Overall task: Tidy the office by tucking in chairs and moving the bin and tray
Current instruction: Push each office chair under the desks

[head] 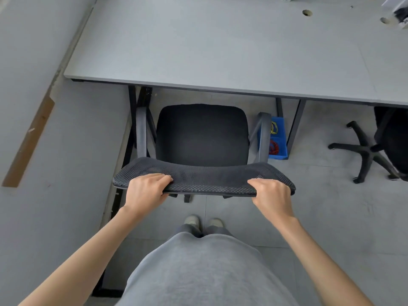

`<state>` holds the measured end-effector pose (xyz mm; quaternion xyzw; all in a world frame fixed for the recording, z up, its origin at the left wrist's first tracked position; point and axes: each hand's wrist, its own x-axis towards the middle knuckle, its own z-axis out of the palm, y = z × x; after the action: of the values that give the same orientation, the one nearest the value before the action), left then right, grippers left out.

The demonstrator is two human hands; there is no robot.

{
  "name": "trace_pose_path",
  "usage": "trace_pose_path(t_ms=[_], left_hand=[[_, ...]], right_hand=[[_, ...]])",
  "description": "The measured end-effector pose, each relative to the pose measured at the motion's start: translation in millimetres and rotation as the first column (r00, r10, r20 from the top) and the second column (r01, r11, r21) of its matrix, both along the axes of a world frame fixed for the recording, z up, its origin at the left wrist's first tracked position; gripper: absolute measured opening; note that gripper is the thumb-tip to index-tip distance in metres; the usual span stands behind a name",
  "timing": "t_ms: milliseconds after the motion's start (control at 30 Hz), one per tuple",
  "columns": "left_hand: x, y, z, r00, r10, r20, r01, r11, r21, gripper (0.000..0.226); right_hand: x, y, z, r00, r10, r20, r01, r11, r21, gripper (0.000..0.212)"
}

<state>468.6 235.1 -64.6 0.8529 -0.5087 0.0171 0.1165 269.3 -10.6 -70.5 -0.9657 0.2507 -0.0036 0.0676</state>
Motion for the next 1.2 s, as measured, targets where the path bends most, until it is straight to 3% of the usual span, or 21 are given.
trace_pose_path(t_ms=[200, 267, 500, 600, 833, 1000, 1200], left_hand=[[-7.4, 21.9, -3.6, 1.0, -0.011, -0.01, 0.011, 1.0, 0.023, 0.022], [-8.2, 21.7, -4.6, 1.0, -0.025, -0.005, 0.025, 1.0, 0.0, 0.032], [24.3, -8.5, 1.5, 1.0, 0.003, 0.031, -0.005, 0.998, 0.056, 0.032], [47.0, -25.5, 0.2, 0.999, 0.016, 0.035, -0.019, 0.995, 0.094, 0.012], [91.2, -71.9, 2.9, 0.999, 0.027, 0.046, -0.032, 0.995, 0.096, 0.024], [116.0, -116.4, 4.0, 0.998, 0.044, 0.034, -0.047, 0.994, 0.097, 0.02], [120.3, -178.1, -5.7, 0.994, 0.1, 0.046, -0.104, 0.991, 0.087, 0.029]], right_hand=[[-16.2, 34.9, -0.6, 0.999, -0.007, 0.048, 0.007, 1.0, -0.01, 0.033], [-19.2, 34.5, -1.2, 0.999, -0.005, 0.051, 0.006, 1.0, -0.014, 0.034], [11.8, 8.3, -2.5, 0.996, -0.033, 0.087, 0.036, 0.998, -0.042, 0.025], [35.2, -9.1, -3.4, 0.995, -0.026, 0.095, 0.03, 0.999, -0.033, 0.017], [78.4, -51.4, -1.3, 0.996, -0.014, 0.083, 0.02, 0.997, -0.071, 0.019], [108.2, -98.0, 1.3, 0.996, -0.017, 0.087, 0.024, 0.997, -0.079, 0.021], [135.8, -176.5, 8.7, 0.991, -0.001, 0.132, 0.014, 0.995, -0.099, 0.012]])
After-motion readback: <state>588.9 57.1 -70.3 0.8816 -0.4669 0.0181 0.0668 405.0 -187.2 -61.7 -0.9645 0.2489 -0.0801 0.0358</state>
